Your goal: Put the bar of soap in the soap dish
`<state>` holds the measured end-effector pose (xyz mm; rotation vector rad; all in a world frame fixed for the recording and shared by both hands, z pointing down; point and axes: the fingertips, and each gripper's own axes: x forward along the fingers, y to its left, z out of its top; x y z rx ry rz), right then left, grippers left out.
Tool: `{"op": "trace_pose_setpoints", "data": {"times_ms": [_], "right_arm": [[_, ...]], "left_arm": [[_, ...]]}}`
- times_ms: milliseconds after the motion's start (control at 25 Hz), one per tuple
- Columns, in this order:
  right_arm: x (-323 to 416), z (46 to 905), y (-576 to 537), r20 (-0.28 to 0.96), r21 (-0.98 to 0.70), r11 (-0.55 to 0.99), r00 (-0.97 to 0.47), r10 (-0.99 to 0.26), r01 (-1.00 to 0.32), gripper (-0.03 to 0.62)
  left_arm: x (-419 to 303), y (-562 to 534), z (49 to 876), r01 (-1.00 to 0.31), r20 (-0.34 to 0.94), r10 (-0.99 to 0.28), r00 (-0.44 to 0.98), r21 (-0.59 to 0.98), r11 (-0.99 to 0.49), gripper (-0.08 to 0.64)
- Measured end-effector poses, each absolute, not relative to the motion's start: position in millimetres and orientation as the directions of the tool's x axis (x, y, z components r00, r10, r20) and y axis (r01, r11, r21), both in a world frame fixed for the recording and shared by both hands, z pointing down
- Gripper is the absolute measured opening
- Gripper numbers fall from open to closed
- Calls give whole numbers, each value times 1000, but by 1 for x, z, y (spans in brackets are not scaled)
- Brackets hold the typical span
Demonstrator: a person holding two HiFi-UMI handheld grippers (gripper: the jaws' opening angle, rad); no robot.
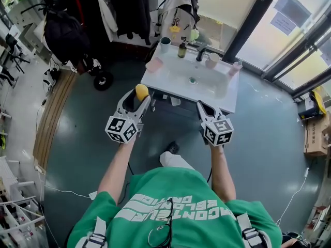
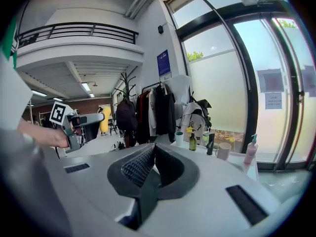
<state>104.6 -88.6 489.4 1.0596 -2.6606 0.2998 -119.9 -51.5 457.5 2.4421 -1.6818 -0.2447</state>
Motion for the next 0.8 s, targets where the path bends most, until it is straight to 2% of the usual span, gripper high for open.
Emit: {"op": "trace_pose_setpoints", "data": {"times_ms": [800], "right_arm": [[103, 498, -210, 301, -122, 689, -688, -660, -714, 14]], "left_arm": [[-134, -170, 467, -913, 1, -935, 355, 215, -346, 251]]}}
